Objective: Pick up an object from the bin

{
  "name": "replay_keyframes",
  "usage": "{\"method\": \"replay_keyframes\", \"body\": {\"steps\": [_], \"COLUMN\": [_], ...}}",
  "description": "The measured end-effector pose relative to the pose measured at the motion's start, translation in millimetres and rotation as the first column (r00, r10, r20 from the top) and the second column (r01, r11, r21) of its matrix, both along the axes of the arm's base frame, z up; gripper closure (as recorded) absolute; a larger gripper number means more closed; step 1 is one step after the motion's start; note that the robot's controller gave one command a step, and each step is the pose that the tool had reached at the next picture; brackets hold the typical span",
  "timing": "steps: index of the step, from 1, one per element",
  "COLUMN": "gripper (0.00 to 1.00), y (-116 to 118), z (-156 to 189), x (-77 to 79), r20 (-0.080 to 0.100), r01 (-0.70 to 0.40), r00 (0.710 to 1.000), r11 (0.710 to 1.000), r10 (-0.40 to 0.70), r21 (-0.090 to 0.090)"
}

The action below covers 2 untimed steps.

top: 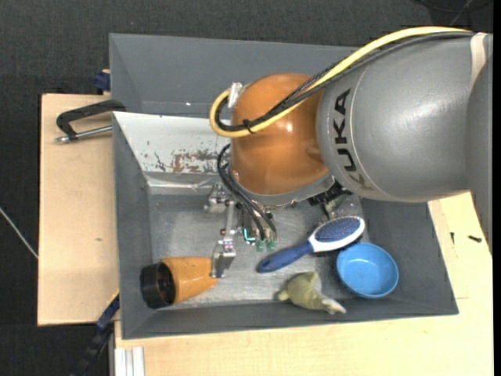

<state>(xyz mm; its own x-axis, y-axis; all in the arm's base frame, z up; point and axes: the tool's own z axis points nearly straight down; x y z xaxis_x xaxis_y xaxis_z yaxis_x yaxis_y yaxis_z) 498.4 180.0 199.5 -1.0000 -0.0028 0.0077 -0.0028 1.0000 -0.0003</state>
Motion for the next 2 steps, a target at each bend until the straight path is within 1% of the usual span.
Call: {"method": "replay_keyframes", "body": {"steps": [1, 2], "gripper": [0.00, 1.00], "y": [-8.7, -8.2], "z": [-128.3, -125.4], "x": [12.9, 15.5], "r20": [0.011, 0.021], "r01": [-0.304, -0.302], "r00": [0.953, 0.953], "r11": [0.953, 0.953], "r10": [0.304, 0.302], "r21": [0.001, 0.002]}}
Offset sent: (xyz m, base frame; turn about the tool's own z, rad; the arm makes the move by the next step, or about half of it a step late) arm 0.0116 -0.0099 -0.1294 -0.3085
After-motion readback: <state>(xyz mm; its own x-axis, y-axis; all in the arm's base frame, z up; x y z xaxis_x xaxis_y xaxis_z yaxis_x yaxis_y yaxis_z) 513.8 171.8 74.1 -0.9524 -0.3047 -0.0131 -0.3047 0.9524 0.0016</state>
